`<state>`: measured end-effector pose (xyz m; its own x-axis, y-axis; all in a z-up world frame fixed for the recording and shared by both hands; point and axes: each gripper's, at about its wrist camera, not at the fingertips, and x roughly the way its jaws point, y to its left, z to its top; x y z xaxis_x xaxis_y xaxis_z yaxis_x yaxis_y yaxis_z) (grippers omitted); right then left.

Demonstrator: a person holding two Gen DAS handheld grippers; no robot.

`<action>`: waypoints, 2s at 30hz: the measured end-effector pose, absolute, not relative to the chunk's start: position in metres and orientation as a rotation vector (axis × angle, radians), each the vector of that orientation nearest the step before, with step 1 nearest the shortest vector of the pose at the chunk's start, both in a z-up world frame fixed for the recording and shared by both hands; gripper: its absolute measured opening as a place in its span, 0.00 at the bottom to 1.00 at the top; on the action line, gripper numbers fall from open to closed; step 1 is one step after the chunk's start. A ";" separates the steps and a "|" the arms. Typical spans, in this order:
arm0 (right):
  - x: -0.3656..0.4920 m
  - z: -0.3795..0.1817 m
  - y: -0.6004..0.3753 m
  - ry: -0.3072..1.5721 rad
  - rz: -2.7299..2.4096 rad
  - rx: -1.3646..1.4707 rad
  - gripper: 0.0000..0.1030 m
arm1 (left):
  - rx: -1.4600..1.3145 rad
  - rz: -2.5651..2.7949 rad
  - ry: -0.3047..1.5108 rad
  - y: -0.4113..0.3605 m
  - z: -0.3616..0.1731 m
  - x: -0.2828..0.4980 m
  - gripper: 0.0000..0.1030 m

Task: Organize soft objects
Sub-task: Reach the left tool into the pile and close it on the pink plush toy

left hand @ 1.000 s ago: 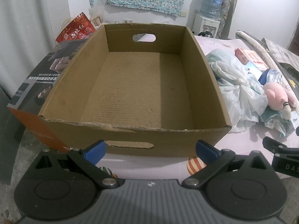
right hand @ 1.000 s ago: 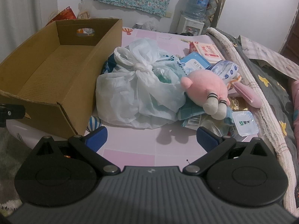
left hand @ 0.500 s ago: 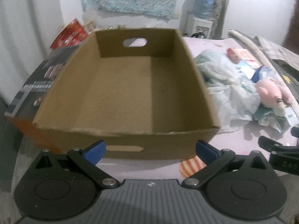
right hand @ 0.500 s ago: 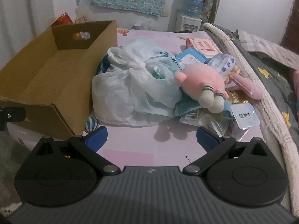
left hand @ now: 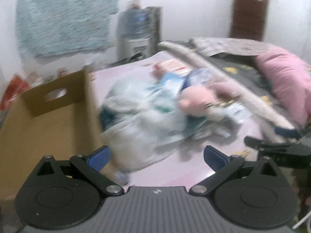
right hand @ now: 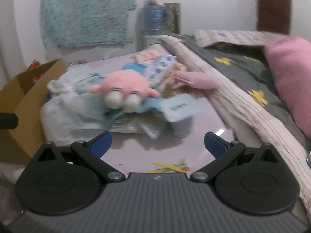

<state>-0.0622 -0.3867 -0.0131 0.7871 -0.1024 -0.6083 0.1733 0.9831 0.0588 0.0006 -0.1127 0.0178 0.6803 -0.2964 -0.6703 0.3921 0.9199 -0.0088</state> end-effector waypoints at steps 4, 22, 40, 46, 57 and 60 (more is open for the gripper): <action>-0.064 -0.024 -0.423 0.651 -0.180 0.186 0.99 | 0.101 -0.453 0.714 -0.141 0.024 0.020 0.98; -0.029 -0.043 -0.437 0.644 -0.097 0.231 0.99 | 0.312 -0.559 0.930 -0.283 0.009 0.164 0.97; -0.033 -0.048 -0.436 0.637 -0.070 0.274 0.99 | 0.218 -0.489 0.966 -0.263 0.003 0.191 0.23; -0.035 -0.047 -0.433 0.636 -0.066 0.277 0.99 | 0.240 -0.554 0.990 -0.275 0.001 0.190 0.93; -0.037 -0.047 -0.432 0.639 -0.075 0.284 0.99 | 0.327 -0.499 1.039 -0.288 -0.029 0.201 0.80; -0.037 -0.047 -0.433 0.638 -0.077 0.288 0.99 | 0.271 -0.503 1.029 -0.280 -0.022 0.202 0.79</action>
